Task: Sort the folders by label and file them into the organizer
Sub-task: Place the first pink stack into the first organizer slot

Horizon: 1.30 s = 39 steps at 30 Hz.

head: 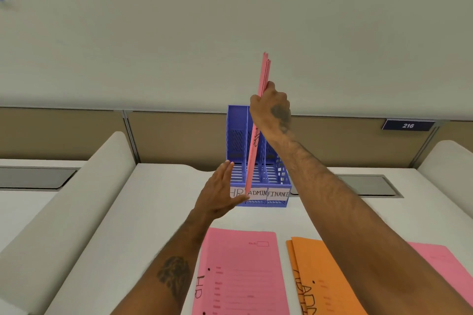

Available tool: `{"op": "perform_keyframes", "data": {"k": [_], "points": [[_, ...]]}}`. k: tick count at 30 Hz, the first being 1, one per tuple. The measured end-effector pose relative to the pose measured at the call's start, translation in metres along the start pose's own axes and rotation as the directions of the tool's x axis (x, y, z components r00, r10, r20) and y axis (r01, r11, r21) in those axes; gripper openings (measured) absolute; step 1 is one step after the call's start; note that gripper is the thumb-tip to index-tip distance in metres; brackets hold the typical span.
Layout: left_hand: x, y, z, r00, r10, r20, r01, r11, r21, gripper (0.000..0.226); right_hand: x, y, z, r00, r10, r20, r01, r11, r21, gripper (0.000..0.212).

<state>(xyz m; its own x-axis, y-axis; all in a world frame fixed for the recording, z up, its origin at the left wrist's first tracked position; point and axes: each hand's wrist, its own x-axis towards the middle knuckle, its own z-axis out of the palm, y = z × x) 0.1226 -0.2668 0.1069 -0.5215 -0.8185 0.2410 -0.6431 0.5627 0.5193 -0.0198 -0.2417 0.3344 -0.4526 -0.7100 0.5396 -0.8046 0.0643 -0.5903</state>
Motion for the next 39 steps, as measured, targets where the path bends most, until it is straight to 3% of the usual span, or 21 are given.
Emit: {"op": "perform_keyframes", "data": {"k": [5, 10, 15, 22, 39], "points": [[0.026, -0.033, 0.031, 0.977, -0.123, 0.174, 0.09, 0.978, 0.188, 0.108, 0.015, 0.013, 0.034, 0.996, -0.084, -0.013, 0.085, 0.991, 0.099, 0.032], [0.04, -0.054, 0.057, 0.938, -0.202, 0.28, 0.143, 0.966, 0.217, 0.107, 0.019, 0.023, 0.07, 0.984, -0.174, -0.036, 0.177, 0.979, 0.103, 0.038], [0.048, -0.064, 0.071, 0.922, -0.207, 0.327, 0.149, 0.969, 0.196, 0.107, 0.004, 0.031, 0.093, 0.957, -0.27, -0.109, 0.28, 0.957, 0.081, 0.049], [0.048, -0.065, 0.078, 0.902, -0.245, 0.355, 0.19, 0.965, 0.183, 0.108, -0.004, 0.021, 0.083, 0.934, -0.291, -0.207, 0.318, 0.941, 0.112, 0.057], [0.047, -0.067, 0.076, 0.878, -0.263, 0.399, 0.199, 0.96, 0.196, 0.112, -0.011, -0.003, 0.022, 0.873, -0.33, -0.359, 0.402, 0.904, 0.147, 0.031]]}}
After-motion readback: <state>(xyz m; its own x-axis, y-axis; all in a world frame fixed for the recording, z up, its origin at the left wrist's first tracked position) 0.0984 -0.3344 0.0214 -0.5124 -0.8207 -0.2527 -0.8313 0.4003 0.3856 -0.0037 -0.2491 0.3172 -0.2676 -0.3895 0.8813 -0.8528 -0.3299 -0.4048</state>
